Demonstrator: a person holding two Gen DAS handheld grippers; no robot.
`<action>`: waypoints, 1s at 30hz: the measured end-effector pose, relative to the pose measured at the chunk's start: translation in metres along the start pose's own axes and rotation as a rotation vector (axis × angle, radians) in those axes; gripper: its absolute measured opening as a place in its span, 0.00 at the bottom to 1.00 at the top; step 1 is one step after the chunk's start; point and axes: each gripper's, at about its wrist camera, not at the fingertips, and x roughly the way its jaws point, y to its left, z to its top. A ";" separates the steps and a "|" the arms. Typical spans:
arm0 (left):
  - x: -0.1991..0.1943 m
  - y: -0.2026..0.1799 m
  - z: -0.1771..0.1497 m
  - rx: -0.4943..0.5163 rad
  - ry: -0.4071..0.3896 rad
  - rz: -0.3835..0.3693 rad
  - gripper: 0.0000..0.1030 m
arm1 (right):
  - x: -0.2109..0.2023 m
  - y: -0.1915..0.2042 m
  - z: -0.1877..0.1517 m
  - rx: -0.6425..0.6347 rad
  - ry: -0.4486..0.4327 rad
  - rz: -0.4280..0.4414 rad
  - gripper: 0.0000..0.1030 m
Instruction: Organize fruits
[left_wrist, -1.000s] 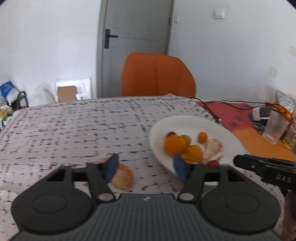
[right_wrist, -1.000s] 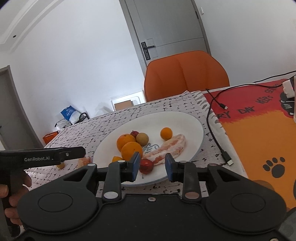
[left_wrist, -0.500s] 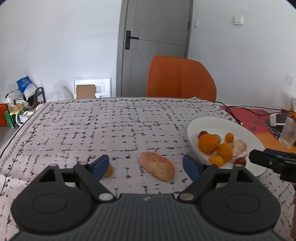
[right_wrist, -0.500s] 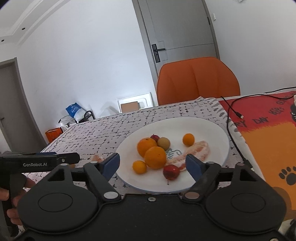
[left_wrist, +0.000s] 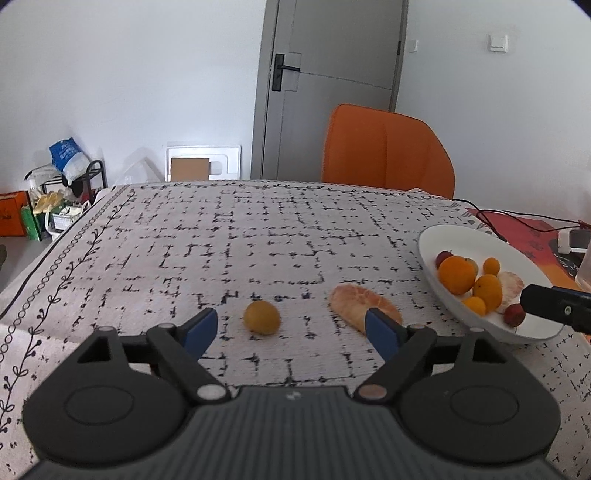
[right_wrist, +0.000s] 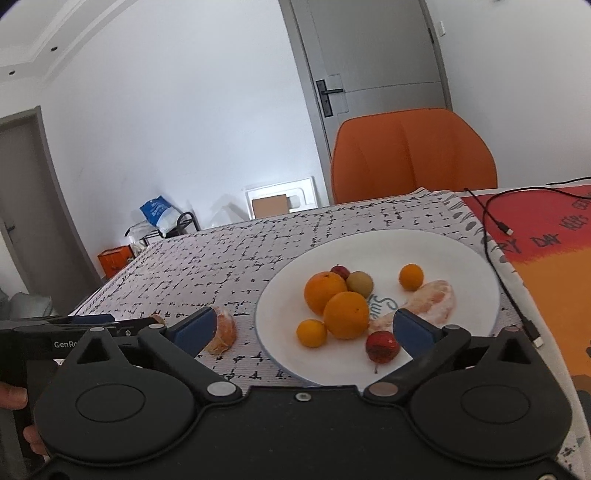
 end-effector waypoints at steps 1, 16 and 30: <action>0.000 0.002 0.000 -0.003 0.001 0.002 0.83 | 0.001 0.002 0.000 -0.006 0.003 0.001 1.00; 0.019 0.028 0.000 -0.068 0.010 -0.016 0.71 | 0.016 0.030 0.004 -0.090 0.031 0.021 1.00; 0.033 0.036 -0.004 -0.080 0.052 -0.080 0.24 | 0.035 0.060 0.010 -0.178 0.048 0.035 0.84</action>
